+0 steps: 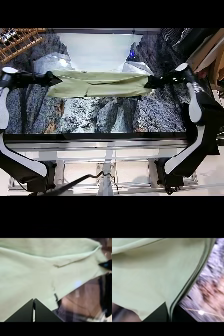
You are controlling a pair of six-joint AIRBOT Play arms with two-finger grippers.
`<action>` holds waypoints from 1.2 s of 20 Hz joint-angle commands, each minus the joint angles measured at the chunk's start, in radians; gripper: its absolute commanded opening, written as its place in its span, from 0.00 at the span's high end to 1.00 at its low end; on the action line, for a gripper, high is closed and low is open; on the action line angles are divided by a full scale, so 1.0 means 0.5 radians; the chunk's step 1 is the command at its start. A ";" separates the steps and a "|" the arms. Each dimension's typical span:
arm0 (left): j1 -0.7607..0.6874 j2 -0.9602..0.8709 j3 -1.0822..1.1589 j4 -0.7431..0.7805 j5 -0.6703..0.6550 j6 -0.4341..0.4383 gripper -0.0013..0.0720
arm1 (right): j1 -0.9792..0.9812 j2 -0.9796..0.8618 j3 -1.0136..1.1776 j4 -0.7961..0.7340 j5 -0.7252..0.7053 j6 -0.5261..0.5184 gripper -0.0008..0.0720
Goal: Fold the clothes and pants, and hang the long-sleeved shirts on hangers.
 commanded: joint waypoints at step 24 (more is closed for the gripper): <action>-0.163 0.303 0.001 0.536 -0.311 -0.199 0.97 | 1.464 -0.489 0.873 0.203 -0.564 0.555 0.48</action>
